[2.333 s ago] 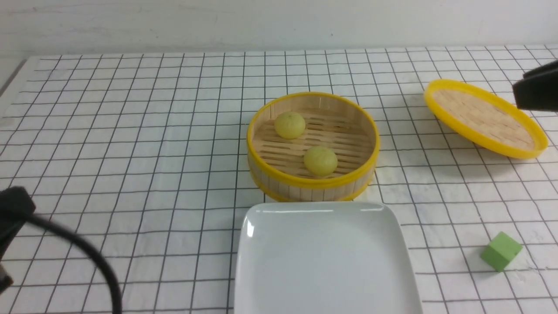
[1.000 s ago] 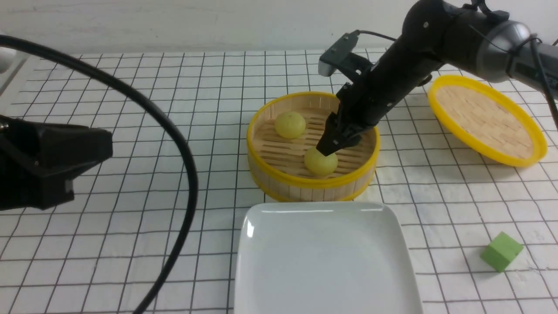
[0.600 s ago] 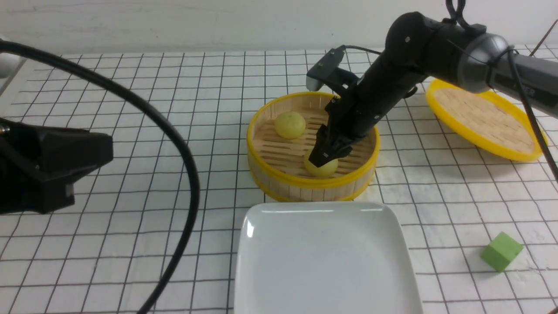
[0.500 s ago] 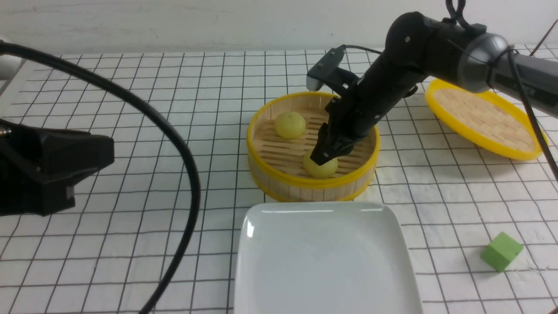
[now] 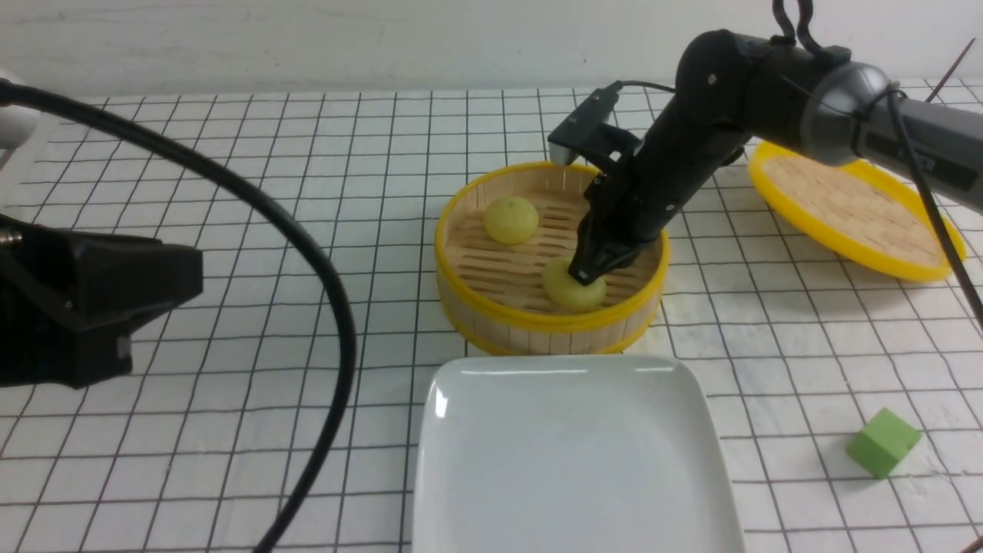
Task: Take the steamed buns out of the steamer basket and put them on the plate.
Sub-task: Use the right arm to grab the steamed stuffed bun that is closest to it, then use the right arm to put the steamed stuffed bun into the plate
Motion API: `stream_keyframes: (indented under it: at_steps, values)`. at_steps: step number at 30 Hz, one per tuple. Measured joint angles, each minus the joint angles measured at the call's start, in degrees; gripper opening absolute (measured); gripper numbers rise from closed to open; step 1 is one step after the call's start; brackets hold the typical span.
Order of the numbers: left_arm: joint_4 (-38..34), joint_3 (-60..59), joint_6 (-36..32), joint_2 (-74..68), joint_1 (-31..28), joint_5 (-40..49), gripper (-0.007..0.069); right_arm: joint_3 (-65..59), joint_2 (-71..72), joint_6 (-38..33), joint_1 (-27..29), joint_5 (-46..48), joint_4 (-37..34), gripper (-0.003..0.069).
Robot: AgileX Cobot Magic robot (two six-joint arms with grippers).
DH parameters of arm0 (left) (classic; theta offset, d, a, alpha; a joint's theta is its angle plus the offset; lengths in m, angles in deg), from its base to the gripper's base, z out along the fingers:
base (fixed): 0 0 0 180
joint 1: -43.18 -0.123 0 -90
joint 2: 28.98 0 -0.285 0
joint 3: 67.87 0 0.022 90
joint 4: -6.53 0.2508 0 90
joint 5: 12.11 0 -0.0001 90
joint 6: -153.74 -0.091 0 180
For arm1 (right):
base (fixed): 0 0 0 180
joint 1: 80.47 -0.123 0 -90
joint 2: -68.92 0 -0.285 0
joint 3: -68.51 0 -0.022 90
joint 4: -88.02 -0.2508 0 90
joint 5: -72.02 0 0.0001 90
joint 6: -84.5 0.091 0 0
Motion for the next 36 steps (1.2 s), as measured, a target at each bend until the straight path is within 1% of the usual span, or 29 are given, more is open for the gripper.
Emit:
stream_keyframes:
  at_steps: [9, 13, 20, 27, 32, 34, 36]
  values:
    - [1.8, 0.0, 0.0, 0.0, 0.0, 1.0, 0.0242, 1.0, 7.0, 0.2, 0.0, 1.1, 1.1, 0.0]
    - [1.8, 0.0, 0.0, 0.0, 0.0, 1.0, 0.0242, 1.1, 9.9, 1.3, 0.0, 4.1, 1.1, 0.0001]
    - [2.0, 0.0, 0.0, 0.0, 0.0, -0.1, 0.0242, 1.1, 11.9, 4.4, 0.0, 13.8, 1.1, 0.0001]
    - [2.0, 0.0, 0.0, 0.0, 0.0, -1.4, 0.0242, 0.4, 11.9, 7.3, 0.0, 14.6, 0.9, 0.0003]
    - [2.0, 0.0, 0.0, 0.0, 0.0, -1.6, 0.0242, -5.0, 12.0, 9.0, -0.1, 14.6, -1.4, 0.0003]
    - [2.0, 0.0, 0.0, 0.0, 0.0, -1.6, 0.0242, -6.9, 12.0, 9.0, -0.3, 14.4, -1.5, 0.0003]
    - [2.0, 0.0, 0.0, 0.0, 0.0, -1.6, 0.0242, -11.5, 12.0, 9.1, -1.3, 14.2, -1.3, 0.0003]
